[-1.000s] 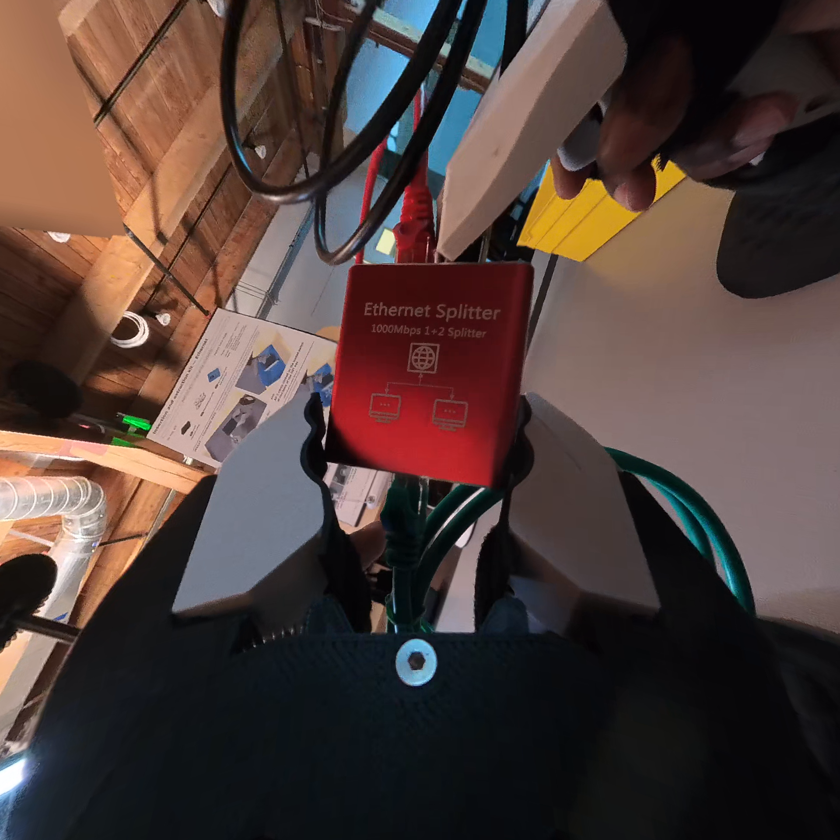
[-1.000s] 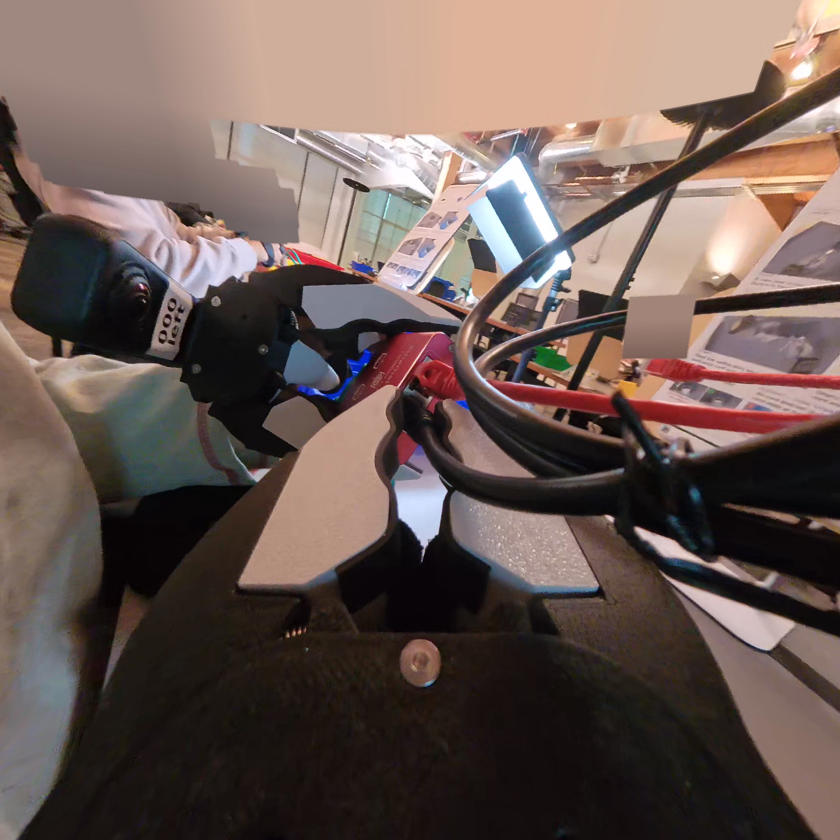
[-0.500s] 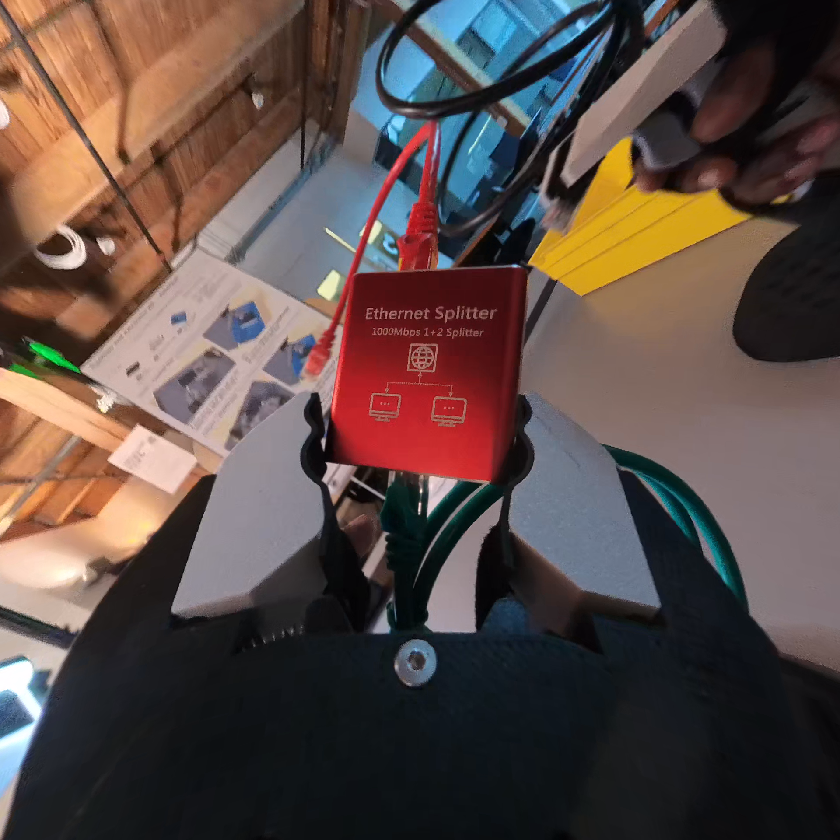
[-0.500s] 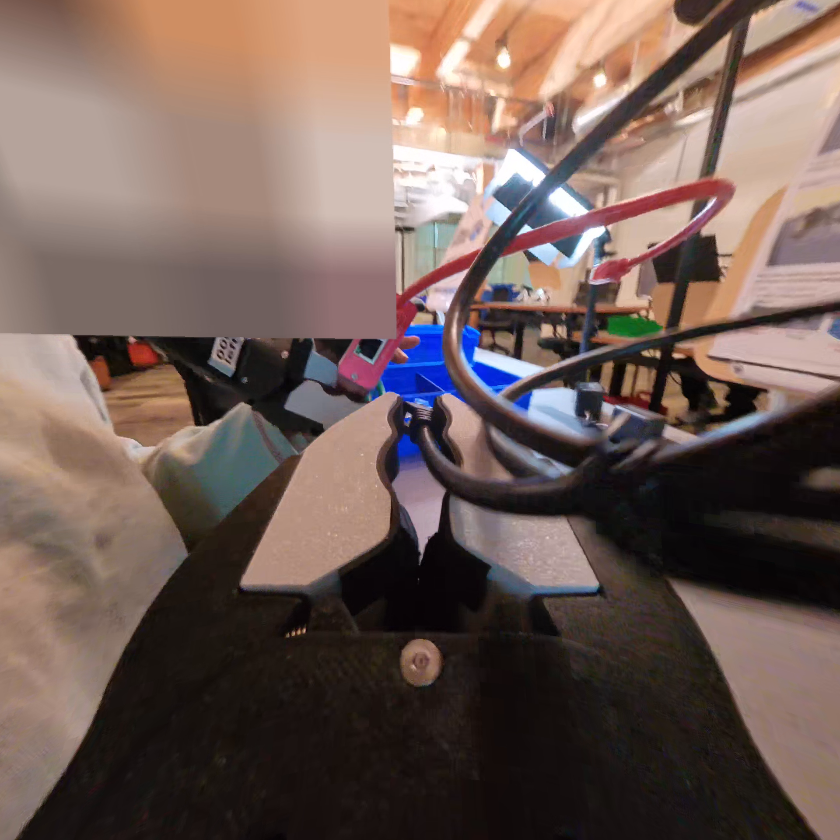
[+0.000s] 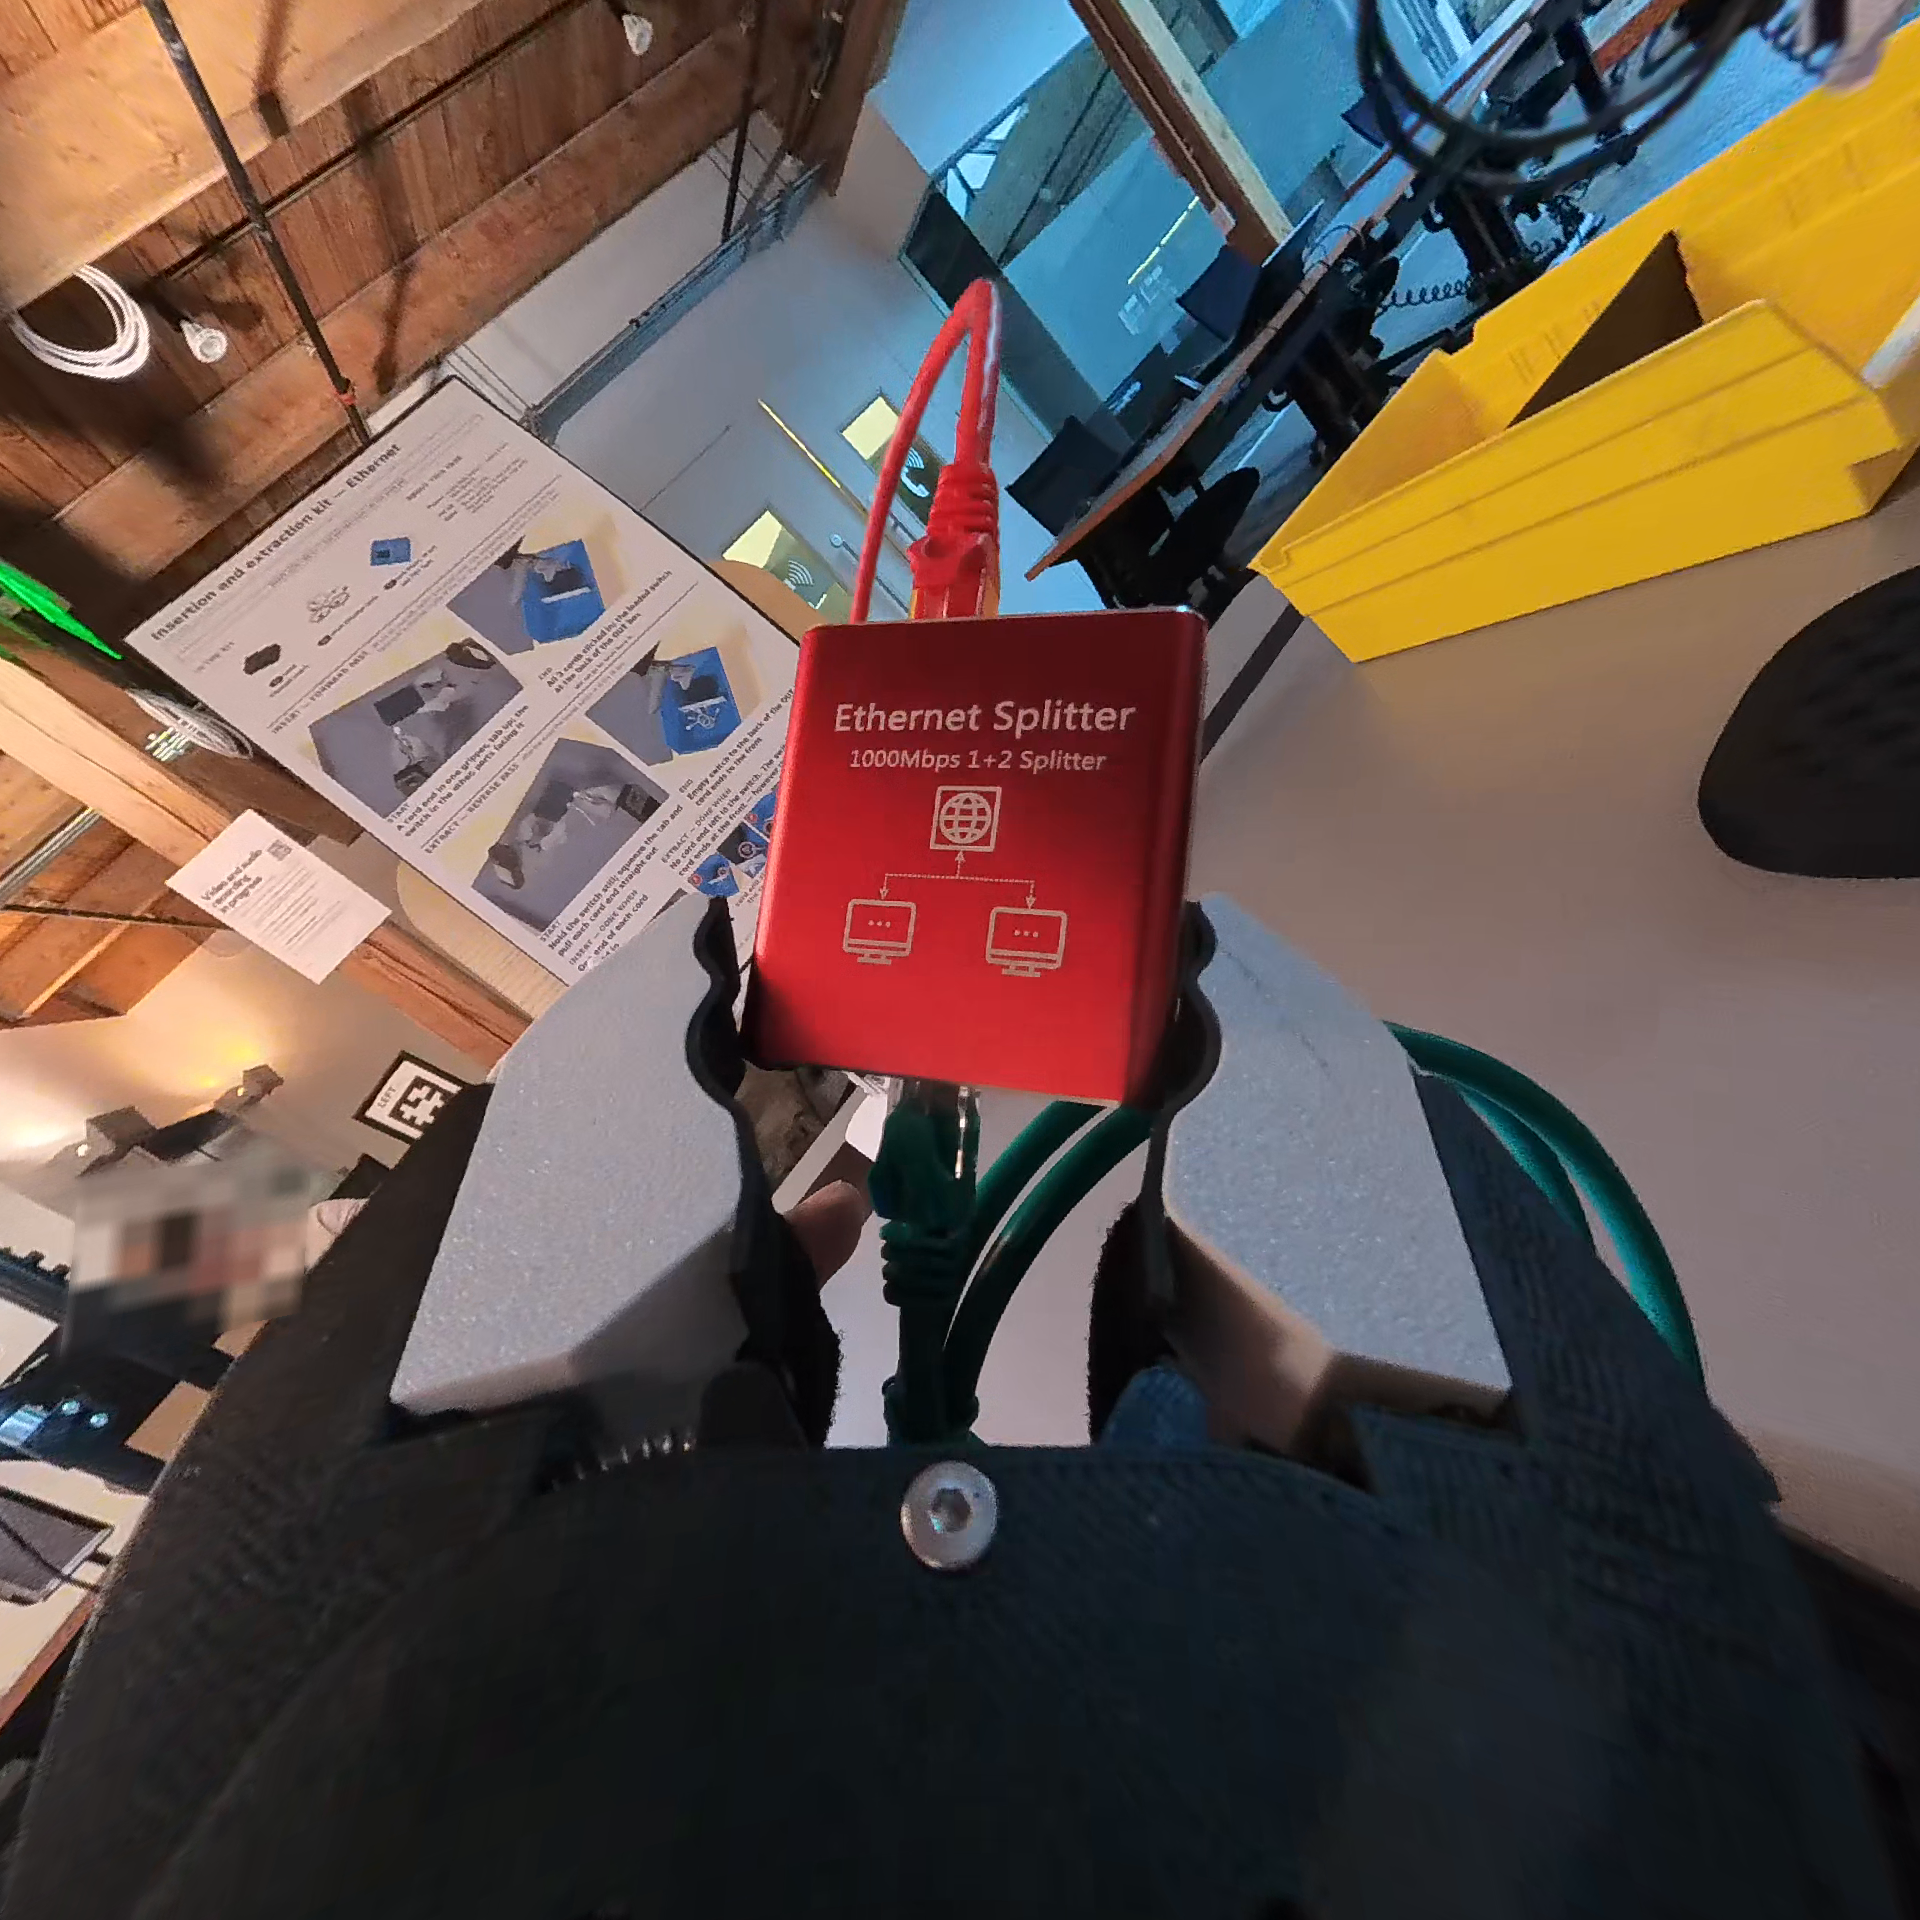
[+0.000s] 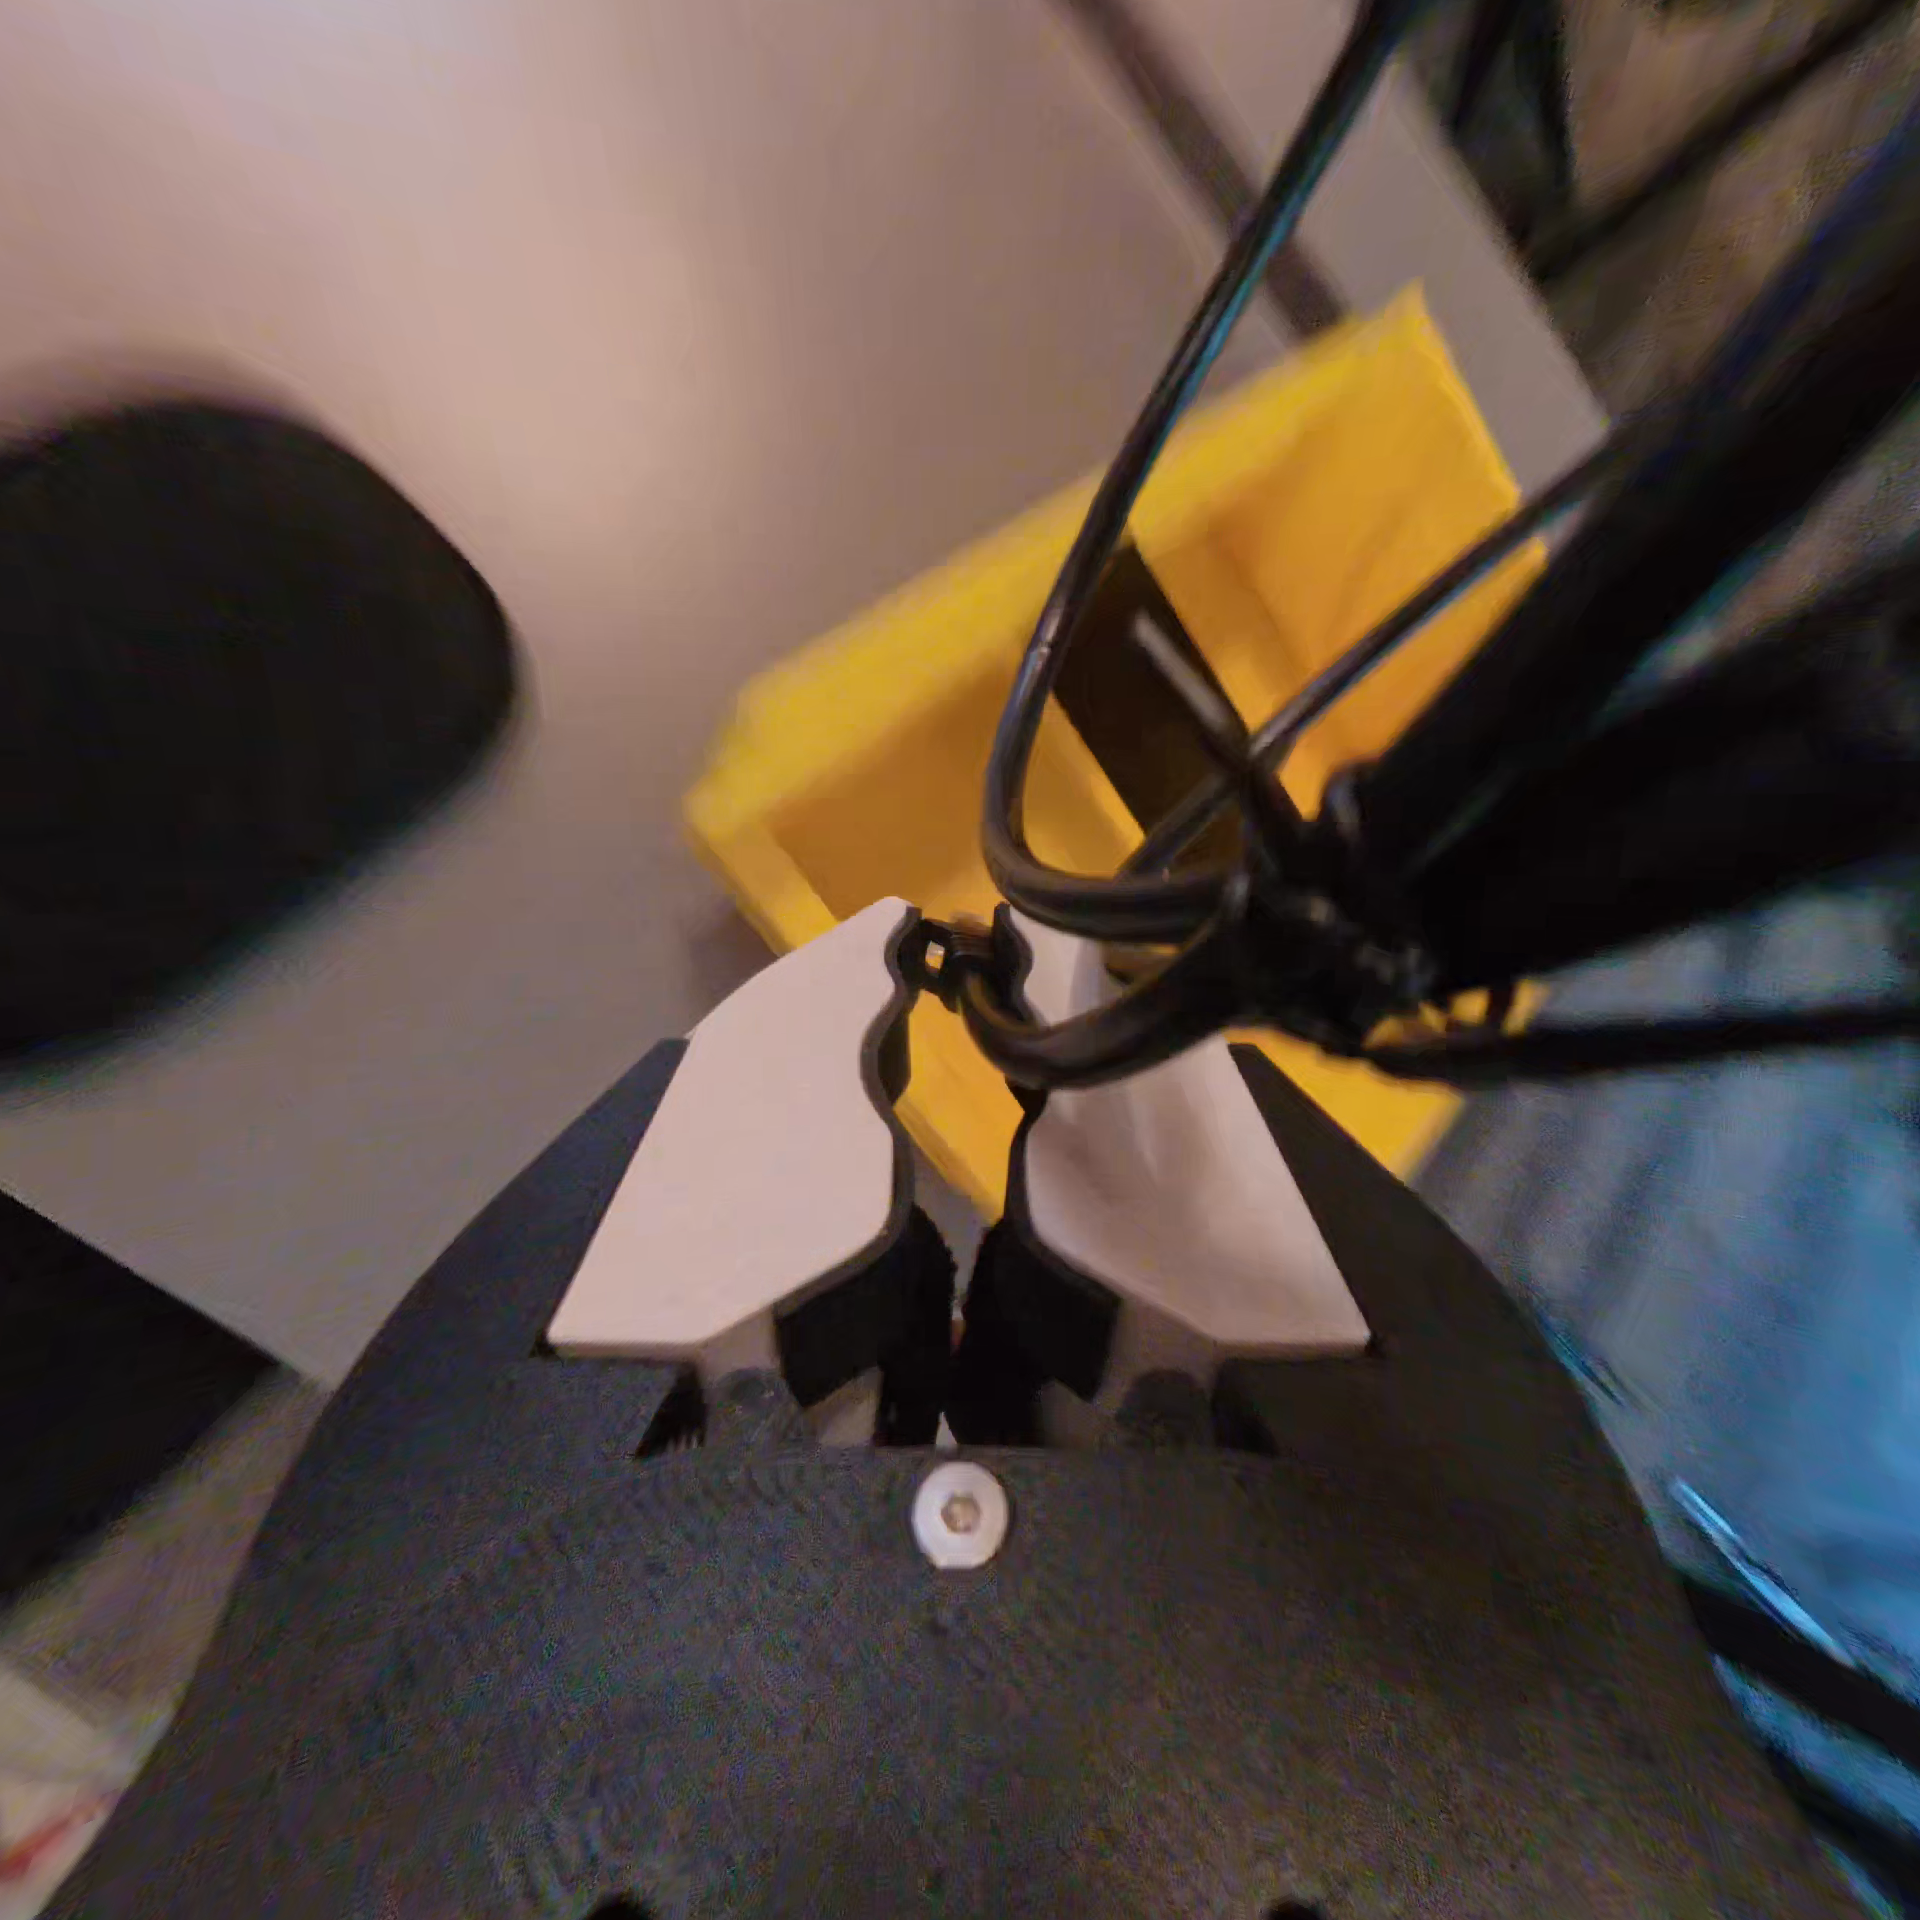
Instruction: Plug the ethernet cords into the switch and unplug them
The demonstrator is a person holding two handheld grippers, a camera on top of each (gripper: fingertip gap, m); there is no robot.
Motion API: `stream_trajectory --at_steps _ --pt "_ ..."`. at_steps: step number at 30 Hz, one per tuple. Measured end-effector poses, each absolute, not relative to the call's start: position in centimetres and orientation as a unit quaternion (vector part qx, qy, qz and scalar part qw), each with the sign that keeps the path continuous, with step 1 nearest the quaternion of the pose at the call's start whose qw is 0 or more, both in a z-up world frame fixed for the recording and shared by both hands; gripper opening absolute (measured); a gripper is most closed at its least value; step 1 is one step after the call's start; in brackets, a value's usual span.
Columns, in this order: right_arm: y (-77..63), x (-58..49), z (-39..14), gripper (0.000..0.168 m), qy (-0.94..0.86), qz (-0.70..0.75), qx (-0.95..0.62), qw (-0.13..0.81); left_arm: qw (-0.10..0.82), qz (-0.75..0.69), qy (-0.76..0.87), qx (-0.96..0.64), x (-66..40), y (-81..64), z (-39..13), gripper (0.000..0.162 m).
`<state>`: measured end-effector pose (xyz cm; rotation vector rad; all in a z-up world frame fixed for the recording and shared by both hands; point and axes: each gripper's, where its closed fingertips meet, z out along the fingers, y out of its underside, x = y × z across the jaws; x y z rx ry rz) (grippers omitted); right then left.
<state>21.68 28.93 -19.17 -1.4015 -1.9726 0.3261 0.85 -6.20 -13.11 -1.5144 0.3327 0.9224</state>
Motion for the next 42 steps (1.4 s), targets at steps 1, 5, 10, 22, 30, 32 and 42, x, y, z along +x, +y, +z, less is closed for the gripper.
stream_trajectory --at_steps 1,5,10,22,30,32,42 --pt "31.0 23.1 -19.9 0.013 -0.780 0.057 -0.537 0.315 0.621 0.402 0.144 -0.657 0.9 -6.2 -13.1 0.081" --pt "35.3 26.2 -22.1 0.013 -0.850 -0.101 -0.476 0.201 0.621 0.400 0.149 -0.657 1.2 -6.1 -13.3 0.081" --pt "36.4 26.8 -23.8 0.013 -0.898 -0.136 -0.412 0.073 0.619 0.399 0.152 -0.659 1.2 -6.1 -13.2 0.081" --pt "40.8 24.1 -23.9 0.027 -0.876 -0.132 -0.464 0.014 0.621 0.395 0.152 -0.660 1.1 -5.9 -13.3 0.081" --pt "39.7 20.7 -24.8 0.055 -0.862 -0.017 -0.495 0.108 0.619 0.395 0.158 -0.661 1.2 -5.6 -13.6 0.081" --pt "40.1 19.9 -25.2 0.039 -0.861 -0.014 -0.488 0.145 0.618 0.396 0.158 -0.661 1.1 -5.7 -13.6 0.081" --pt "38.7 21.8 -23.1 0.004 -0.865 0.040 -0.495 0.072 0.622 0.388 0.159 -0.661 1.3 -5.4 -13.5 0.081"
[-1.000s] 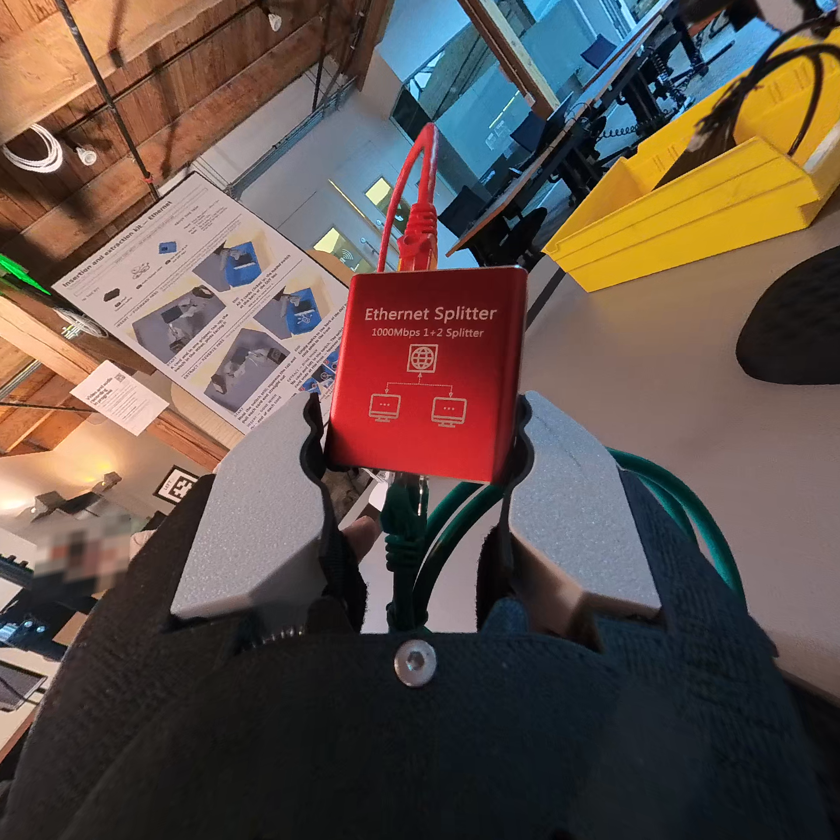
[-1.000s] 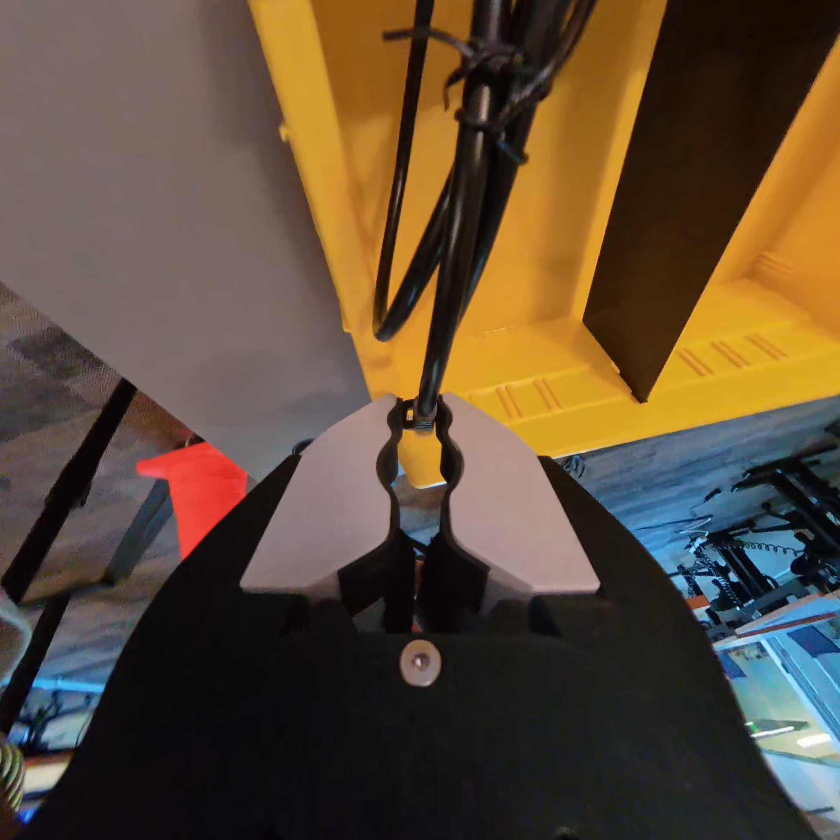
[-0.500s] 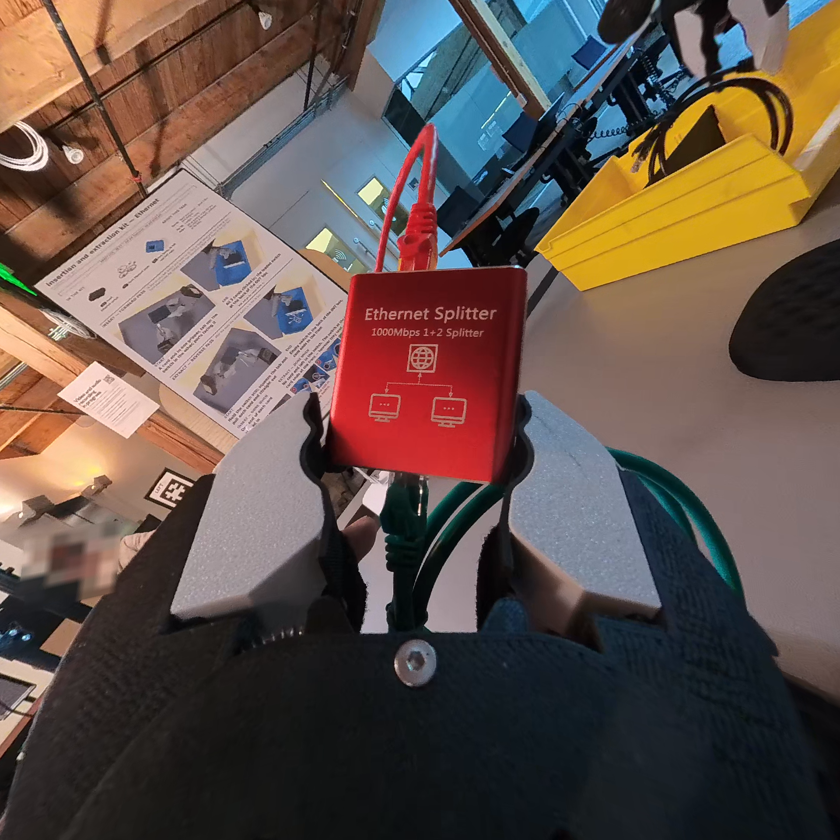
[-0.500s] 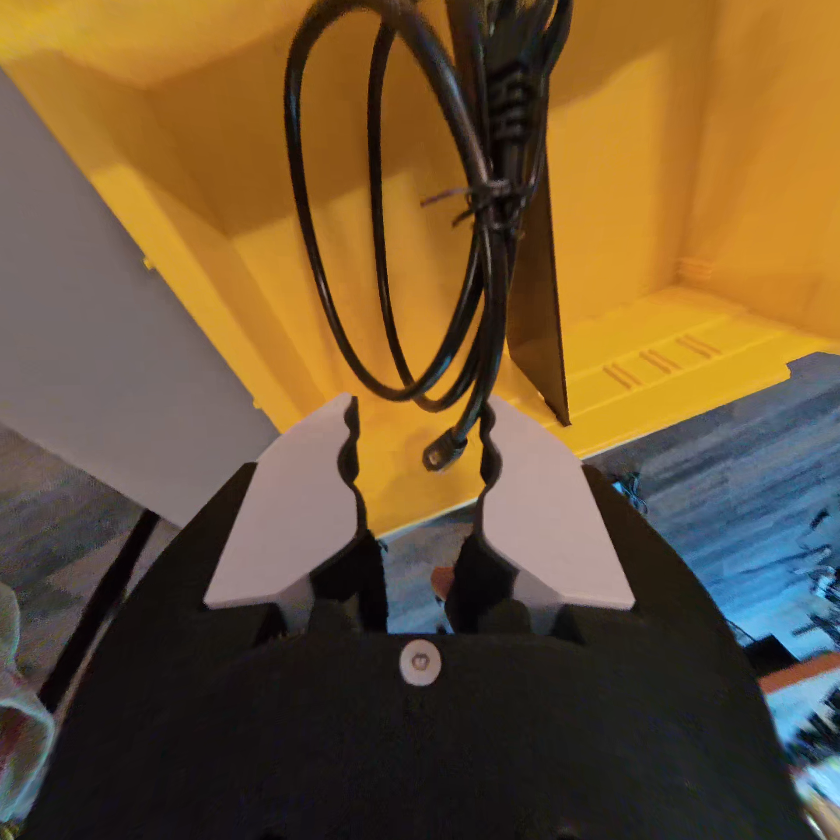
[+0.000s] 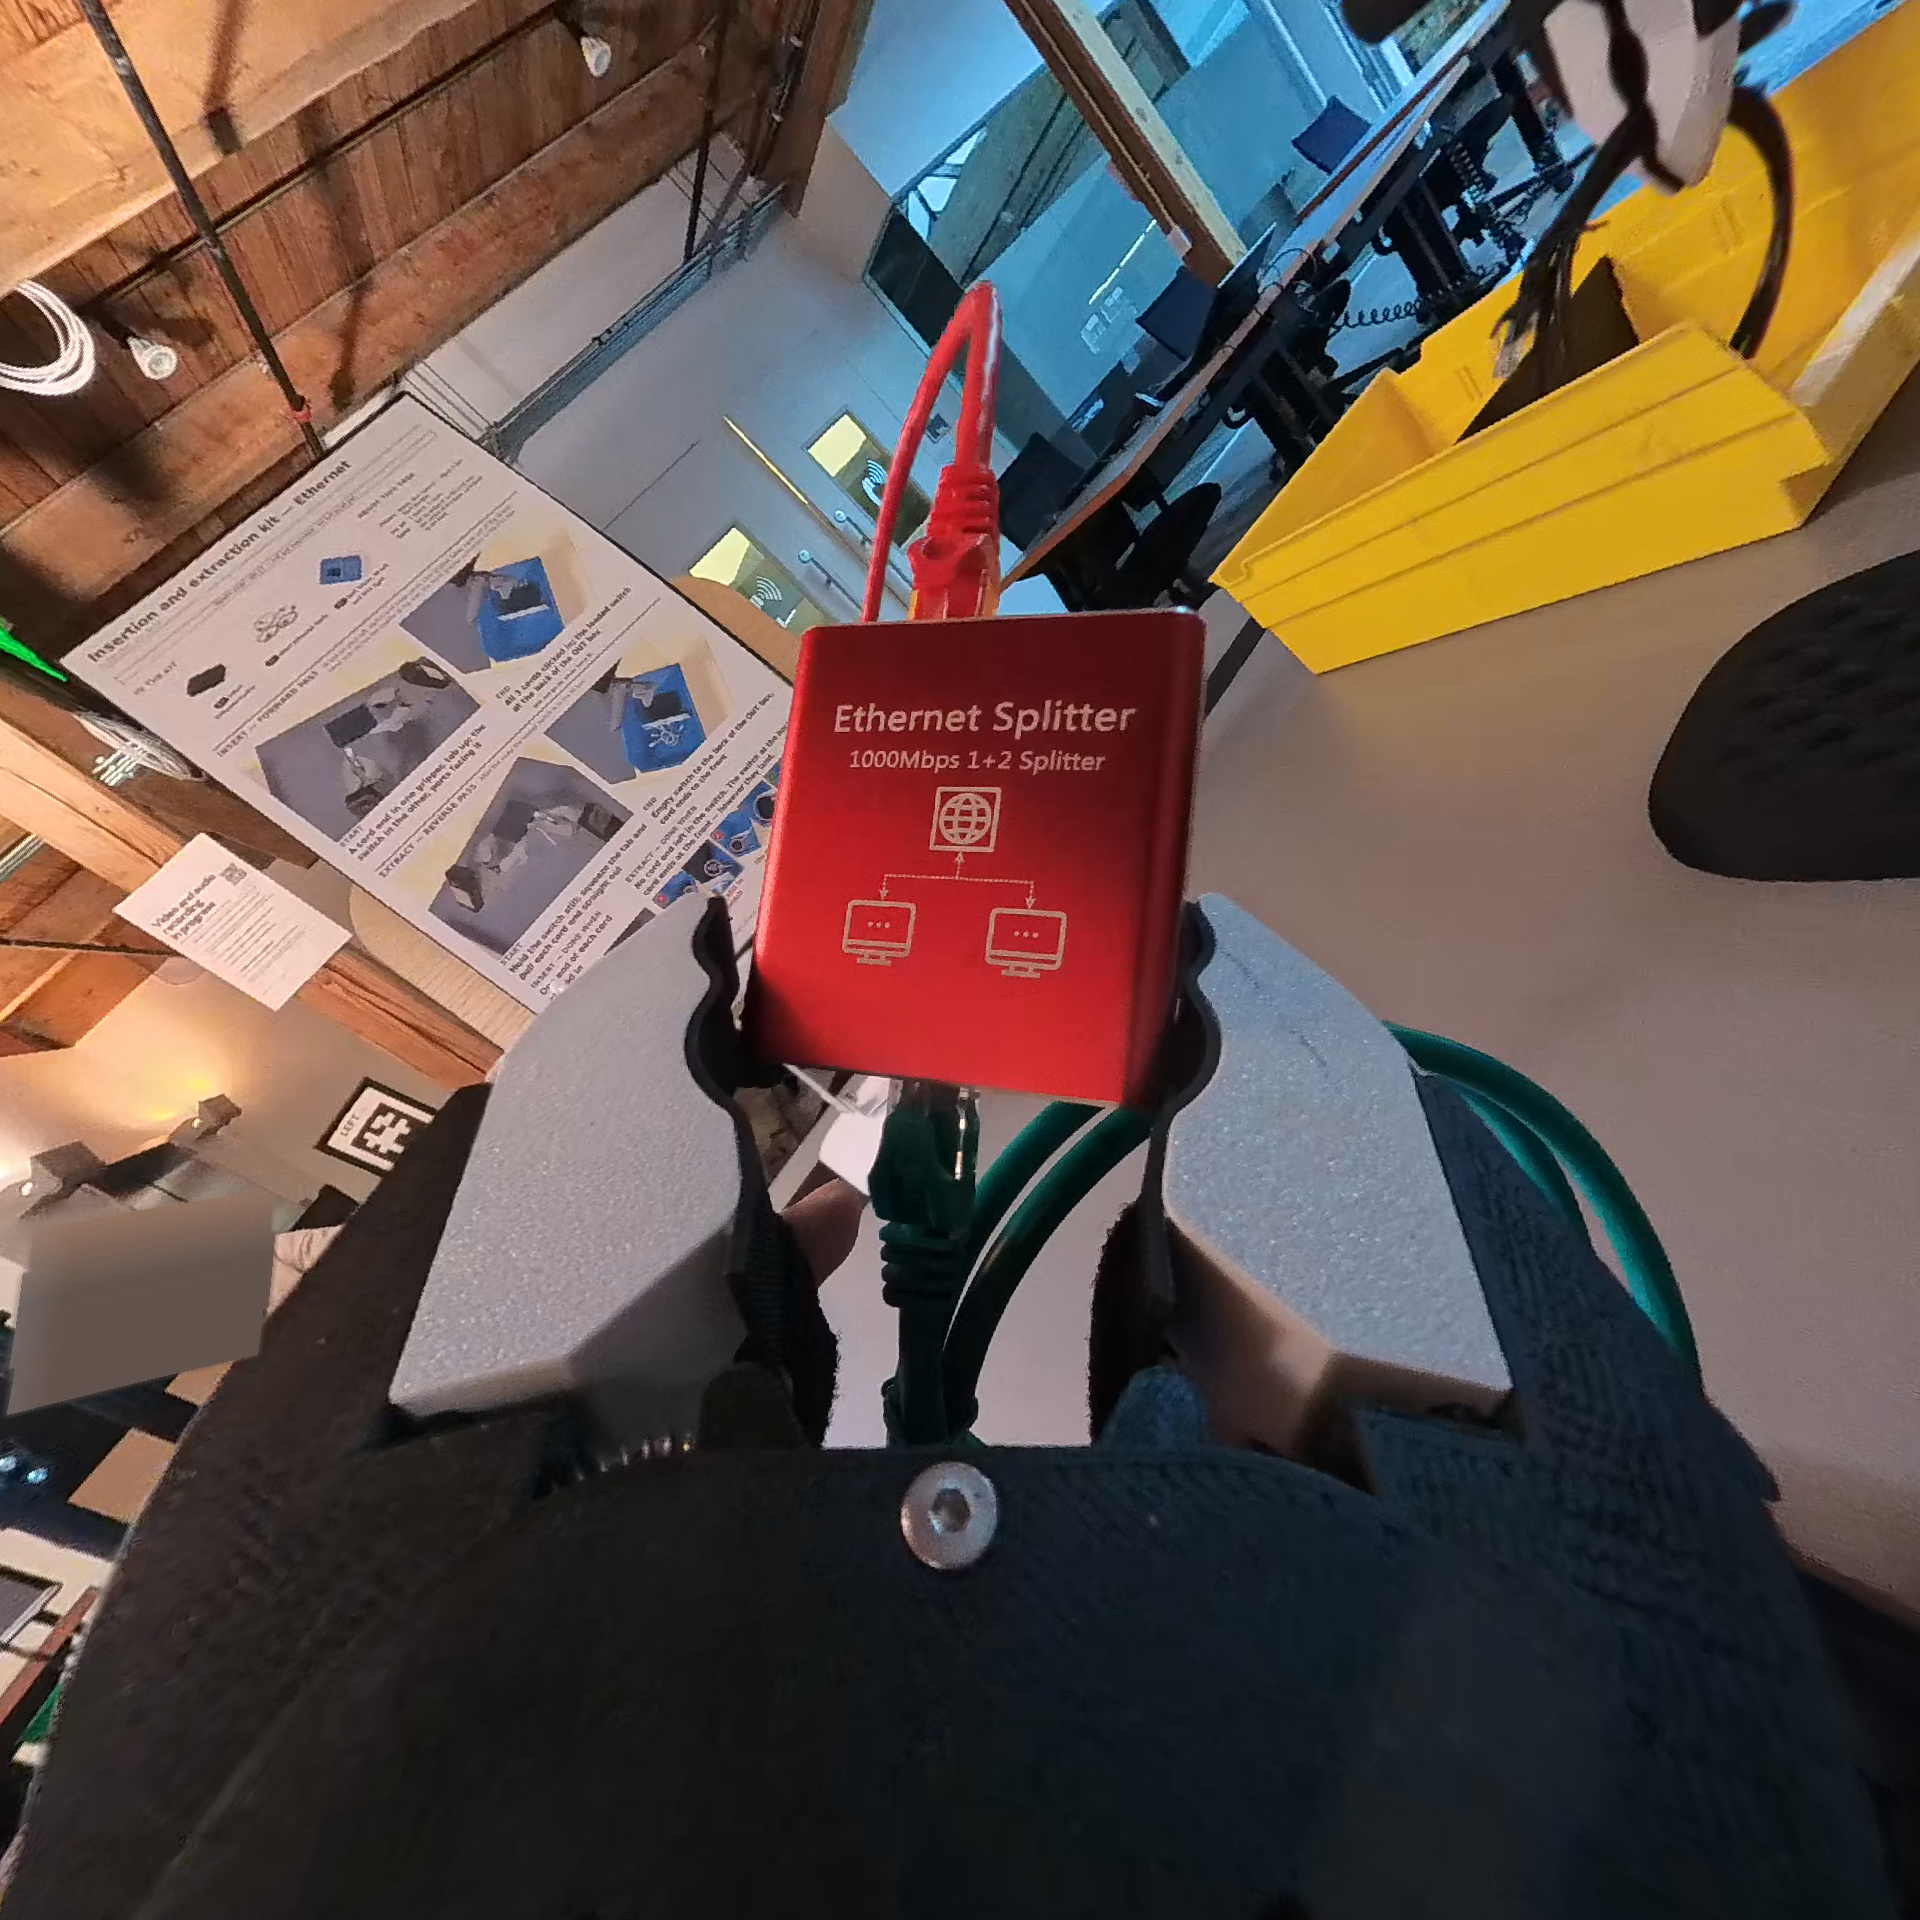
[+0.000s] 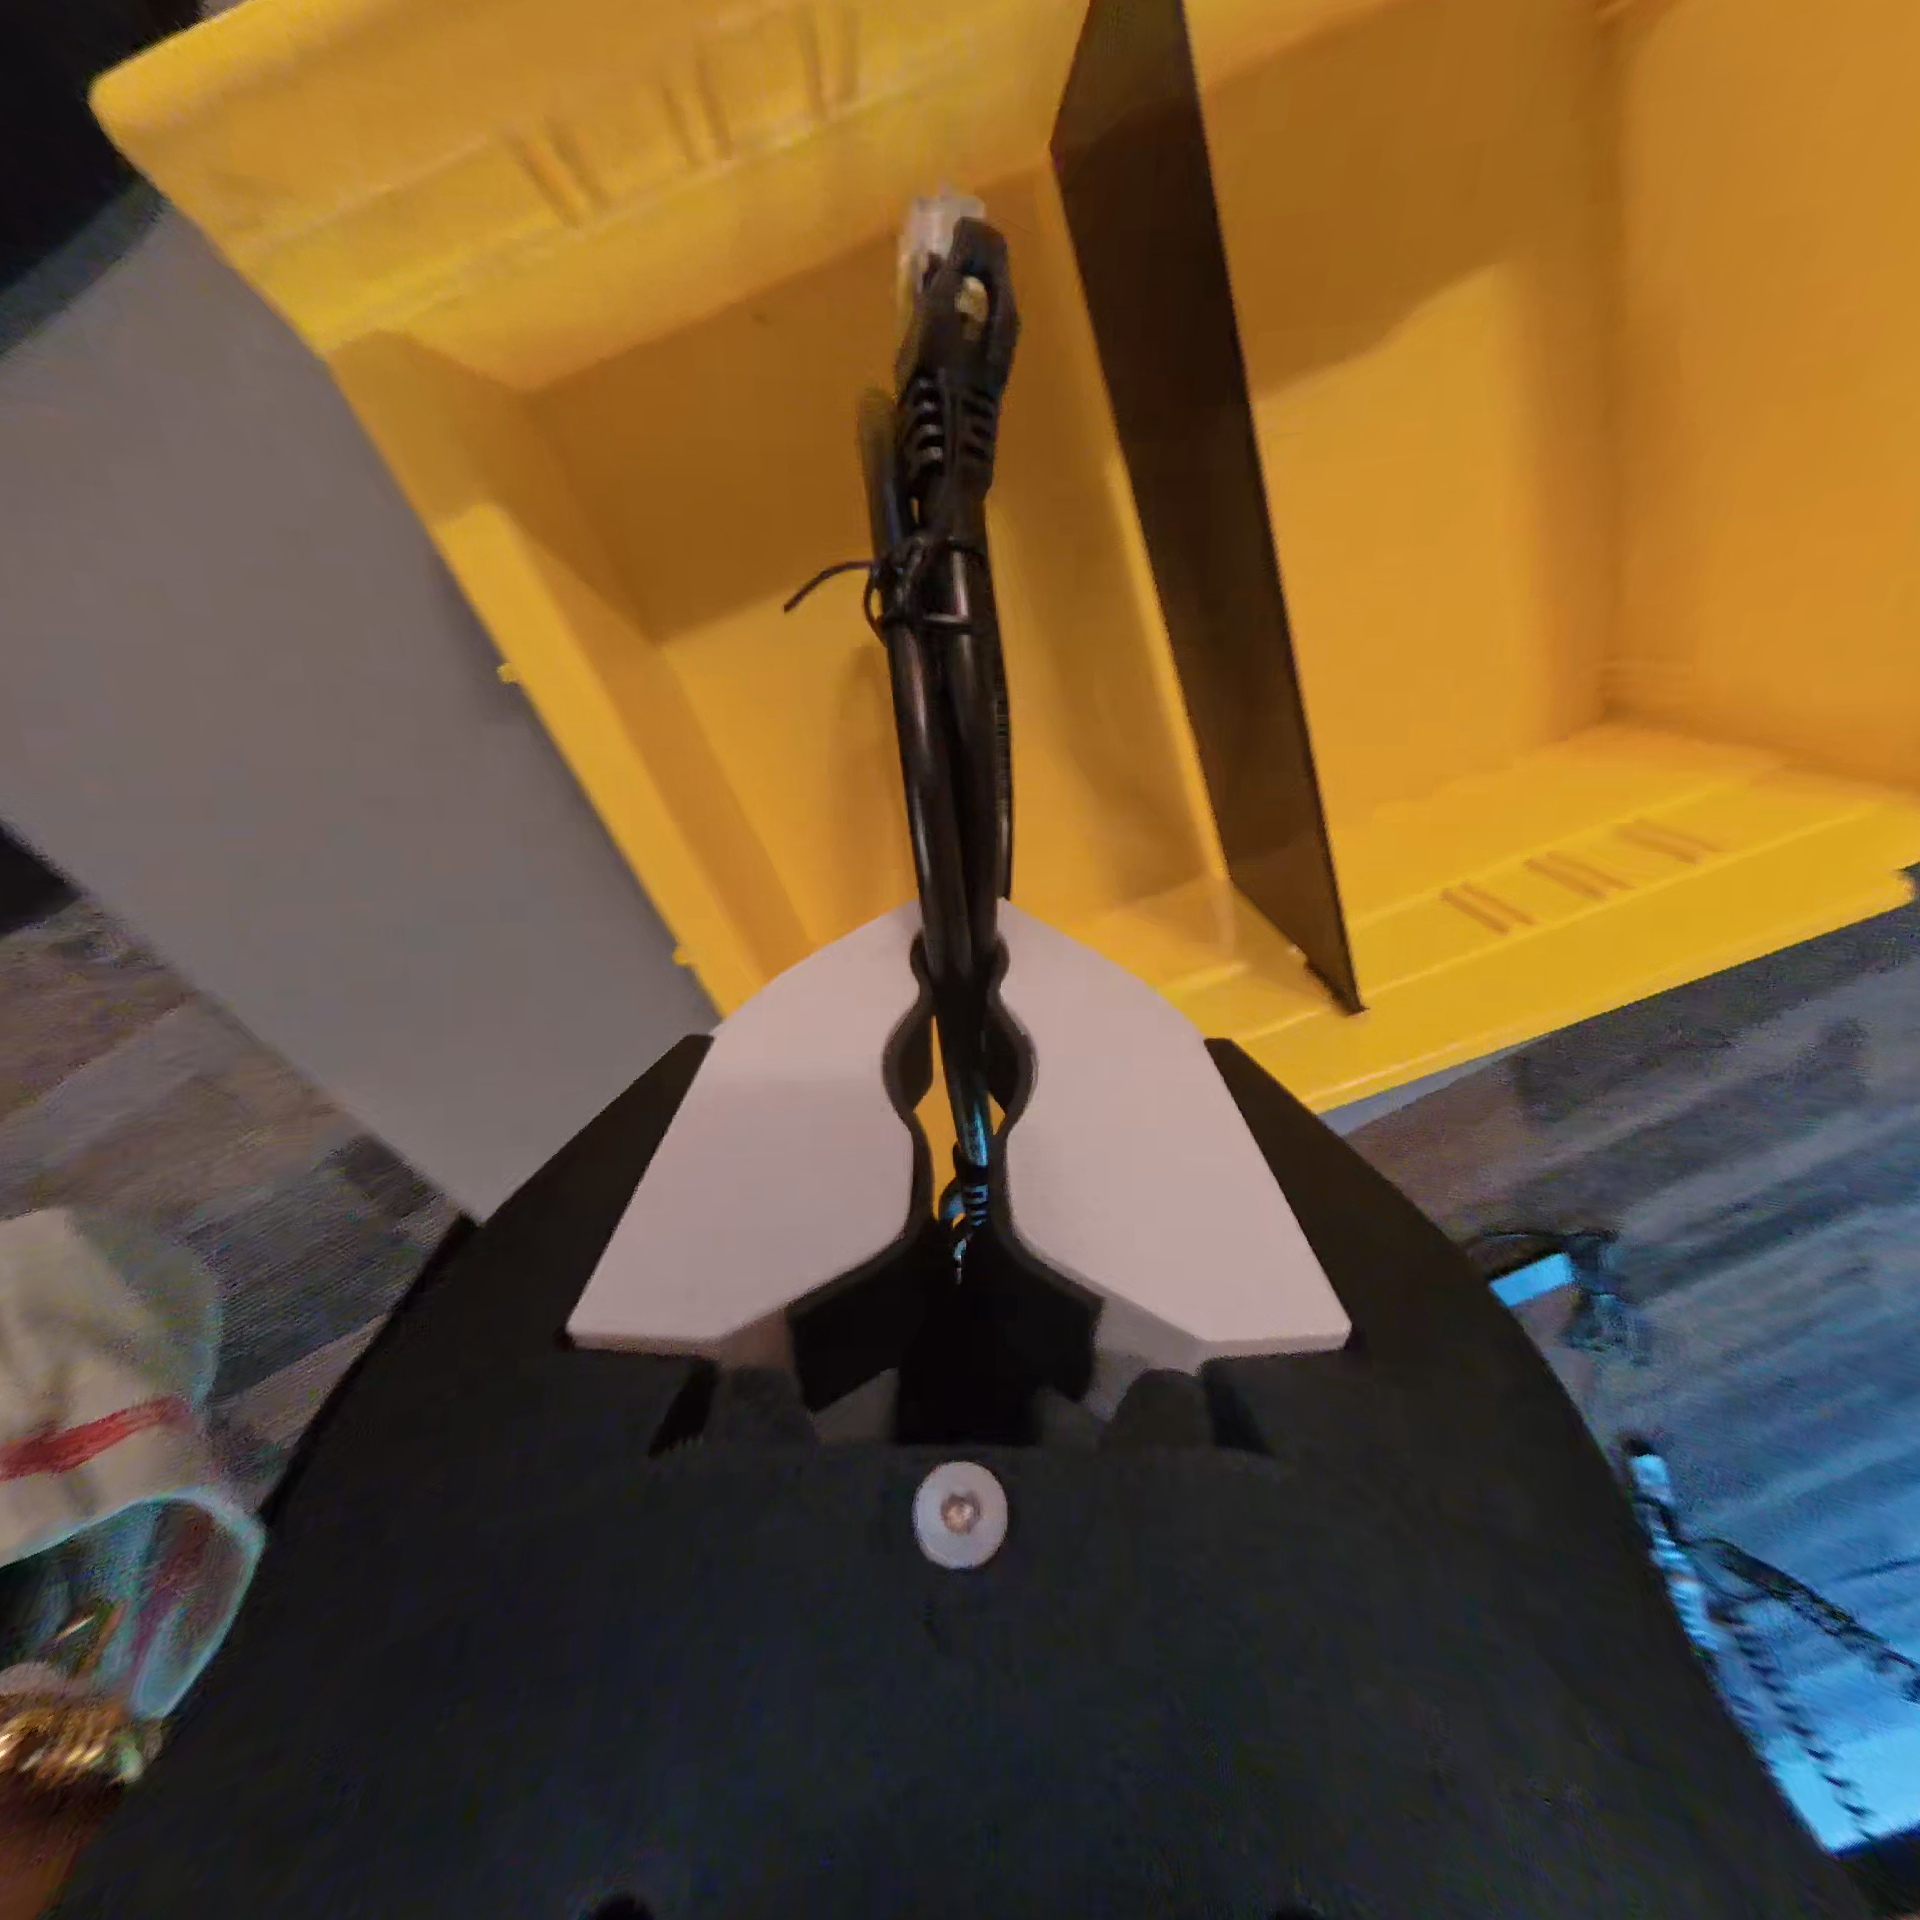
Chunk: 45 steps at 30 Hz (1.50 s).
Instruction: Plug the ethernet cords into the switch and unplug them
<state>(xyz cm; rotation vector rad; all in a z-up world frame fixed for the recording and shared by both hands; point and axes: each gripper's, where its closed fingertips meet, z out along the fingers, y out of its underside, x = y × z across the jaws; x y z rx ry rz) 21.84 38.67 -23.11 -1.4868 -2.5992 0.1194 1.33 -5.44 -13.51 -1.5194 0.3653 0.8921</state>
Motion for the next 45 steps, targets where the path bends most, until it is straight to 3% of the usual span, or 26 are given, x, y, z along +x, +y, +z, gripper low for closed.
stream_trajectory --at_steps 8,13,15,23,35,40,42,45 --pt "34.6 22.7 -21.7 0.003 -0.834 0.162 -0.508 -0.142 0.630 0.380 0.163 -0.658 1.8 -5.1 -13.0 0.081" --pt "36.1 22.4 -24.4 0.003 -0.815 0.115 -0.528 -0.211 0.628 0.381 0.164 -0.658 1.9 -4.7 -13.0 0.081" --pt "37.1 21.2 -25.4 0.004 -0.813 0.107 -0.543 -0.180 0.627 0.379 0.165 -0.660 1.9 -4.6 -13.0 0.081" --pt "41.3 19.2 -27.8 0.045 -0.870 -0.022 -0.493 -0.013 0.620 0.379 0.168 -0.666 1.7 -4.2 -13.5 0.082" --pt "41.9 16.8 -24.3 0.058 -0.844 -0.007 -0.462 0.273 0.612 0.376 0.174 -0.674 2.0 -3.5 -14.2 0.082" --pt "31.4 12.1 -16.6 0.062 -0.735 0.247 -0.450 0.443 0.607 0.382 0.168 -0.676 1.9 -3.1 -14.6 0.082" --pt "24.6 11.4 -14.2 0.052 -0.687 0.386 -0.439 0.431 0.604 0.395 0.162 -0.673 1.8 -3.0 -14.5 0.081" --pt "13.0 11.2 -12.4 0.044 -0.627 0.595 -0.389 0.319 0.590 0.427 0.157 -0.668 1.6 -2.9 -14.6 0.081"
